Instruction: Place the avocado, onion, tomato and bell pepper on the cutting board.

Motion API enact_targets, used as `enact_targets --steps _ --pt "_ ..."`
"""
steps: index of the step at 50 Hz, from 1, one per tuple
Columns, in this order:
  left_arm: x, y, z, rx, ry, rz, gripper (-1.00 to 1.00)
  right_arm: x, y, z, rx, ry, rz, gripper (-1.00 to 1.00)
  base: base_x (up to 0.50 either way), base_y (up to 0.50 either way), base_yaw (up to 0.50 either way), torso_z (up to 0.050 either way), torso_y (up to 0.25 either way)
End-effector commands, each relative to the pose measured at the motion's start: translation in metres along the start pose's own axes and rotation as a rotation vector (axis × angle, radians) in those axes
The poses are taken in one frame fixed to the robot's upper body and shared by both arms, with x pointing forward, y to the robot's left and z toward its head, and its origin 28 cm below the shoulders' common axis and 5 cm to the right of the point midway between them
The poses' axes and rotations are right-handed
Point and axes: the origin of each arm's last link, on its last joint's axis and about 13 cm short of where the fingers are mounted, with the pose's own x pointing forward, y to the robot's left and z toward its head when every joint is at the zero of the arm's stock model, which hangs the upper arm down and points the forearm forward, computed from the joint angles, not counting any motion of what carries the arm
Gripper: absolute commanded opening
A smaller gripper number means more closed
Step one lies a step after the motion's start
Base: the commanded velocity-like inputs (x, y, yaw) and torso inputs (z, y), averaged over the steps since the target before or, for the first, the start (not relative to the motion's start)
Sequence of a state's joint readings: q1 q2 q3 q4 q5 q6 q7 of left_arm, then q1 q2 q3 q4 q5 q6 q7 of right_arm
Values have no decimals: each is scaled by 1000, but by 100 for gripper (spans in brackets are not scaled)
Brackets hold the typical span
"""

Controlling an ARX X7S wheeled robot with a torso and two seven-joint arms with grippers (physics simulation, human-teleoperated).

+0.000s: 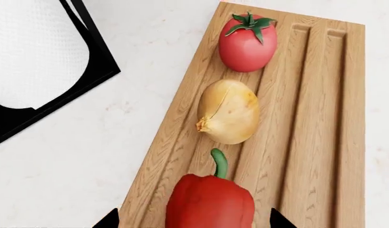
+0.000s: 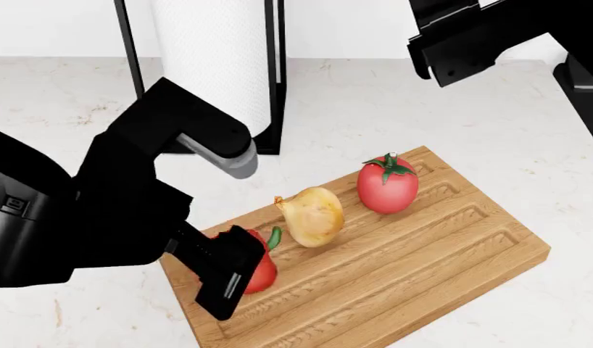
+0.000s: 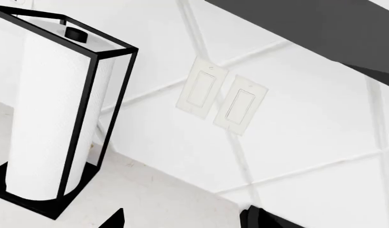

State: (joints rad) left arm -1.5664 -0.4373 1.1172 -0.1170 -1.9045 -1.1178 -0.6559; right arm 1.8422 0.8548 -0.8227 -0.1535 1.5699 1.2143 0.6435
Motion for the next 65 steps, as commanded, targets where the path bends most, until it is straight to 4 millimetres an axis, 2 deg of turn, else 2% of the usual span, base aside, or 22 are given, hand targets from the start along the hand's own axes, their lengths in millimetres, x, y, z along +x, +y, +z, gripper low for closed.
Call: enact_targets --steps 1,8,13,22,28,39,45,55,65 --pt "-13 0 0 10 -18 8 100 -1 -1 4 -8 -5 -2 100 0 0 0 0 0" --pt "-26 1 -1 23 -41 15 100 -2 -1 6 -12 -9 -3 100 0 0 0 0 0" --pt "-36 4 -8 26 -55 27 100 -4 0 6 -10 -15 0 100 0 0 0 0 0" --pt "-73 14 -16 19 -190 105 100 -11 -6 9 -17 -10 -16 100 0 0 0 0 1" --pt "-94 17 -27 -36 -246 115 100 -20 -4 8 -30 -9 -16 100 0 0 0 0 0" --pt "-116 24 -42 -51 -376 229 100 -38 -5 6 -59 40 2 100 0 0 0 0 0" --pt "-128 25 -43 -75 -443 253 100 -46 -6 7 -62 58 21 100 0 0 0 0 0" --pt "-137 27 -46 -92 -489 275 100 -67 -10 13 -56 118 72 100 0 0 0 0 0" --pt "-134 28 -49 -84 -497 283 100 -93 -14 19 -106 203 98 100 0 0 0 0 0"
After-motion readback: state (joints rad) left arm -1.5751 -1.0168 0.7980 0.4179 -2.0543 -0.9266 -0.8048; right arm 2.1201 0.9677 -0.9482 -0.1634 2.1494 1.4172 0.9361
